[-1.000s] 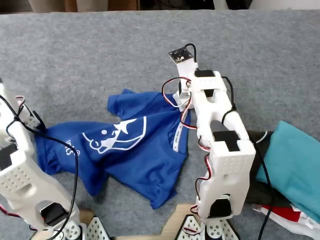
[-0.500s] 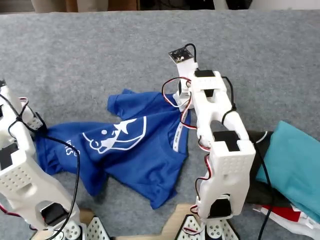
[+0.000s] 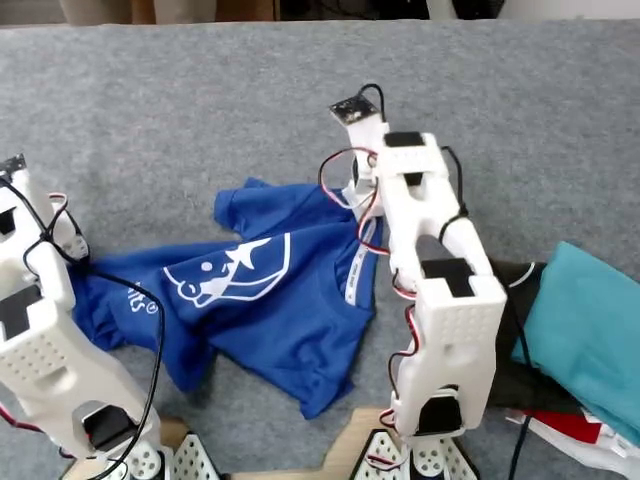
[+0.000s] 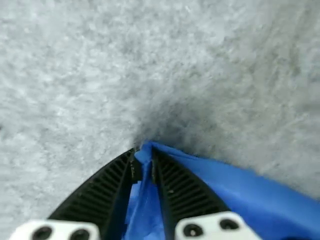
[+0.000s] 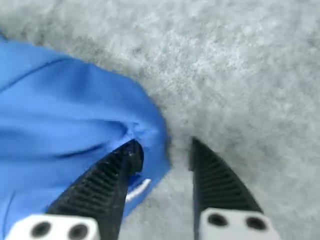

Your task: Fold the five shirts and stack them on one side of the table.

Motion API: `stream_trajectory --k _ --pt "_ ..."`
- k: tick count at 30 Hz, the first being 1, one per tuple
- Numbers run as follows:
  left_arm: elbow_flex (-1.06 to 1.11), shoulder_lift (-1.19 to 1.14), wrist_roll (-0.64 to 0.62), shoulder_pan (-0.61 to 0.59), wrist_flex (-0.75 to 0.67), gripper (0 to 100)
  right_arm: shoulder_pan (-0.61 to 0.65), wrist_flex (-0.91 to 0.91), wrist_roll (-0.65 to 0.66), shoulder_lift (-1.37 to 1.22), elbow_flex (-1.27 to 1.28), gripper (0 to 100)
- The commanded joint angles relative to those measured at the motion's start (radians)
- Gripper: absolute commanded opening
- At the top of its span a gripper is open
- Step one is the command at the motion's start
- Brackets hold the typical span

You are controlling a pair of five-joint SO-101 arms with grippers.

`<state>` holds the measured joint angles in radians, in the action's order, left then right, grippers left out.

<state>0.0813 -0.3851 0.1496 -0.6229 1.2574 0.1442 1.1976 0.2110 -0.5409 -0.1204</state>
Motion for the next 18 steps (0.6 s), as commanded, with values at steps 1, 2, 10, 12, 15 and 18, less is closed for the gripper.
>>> stream_trajectory --k 1,2,10,12,15,18 --pt "0.077 0.133 0.058 -0.002 0.025 2 0.018 0.213 0.011 0.007 -0.208 17.1" --pt "0.118 0.182 0.078 -0.002 0.023 2 0.028 0.292 0.011 0.012 -0.283 15.5" --pt "0.508 0.605 0.173 -0.009 -0.052 2 0.216 0.361 0.003 -0.090 -0.684 9.4" --pt "0.563 0.690 0.149 -0.009 -0.037 2 0.274 0.310 0.002 -0.176 -0.717 9.4" --pt "0.605 0.805 0.123 -0.011 0.031 2 0.355 0.261 -0.064 -0.321 -0.762 9.4" --pt "0.606 0.897 0.123 -0.011 0.087 2 0.407 0.285 -0.097 -0.461 -0.820 9.1"
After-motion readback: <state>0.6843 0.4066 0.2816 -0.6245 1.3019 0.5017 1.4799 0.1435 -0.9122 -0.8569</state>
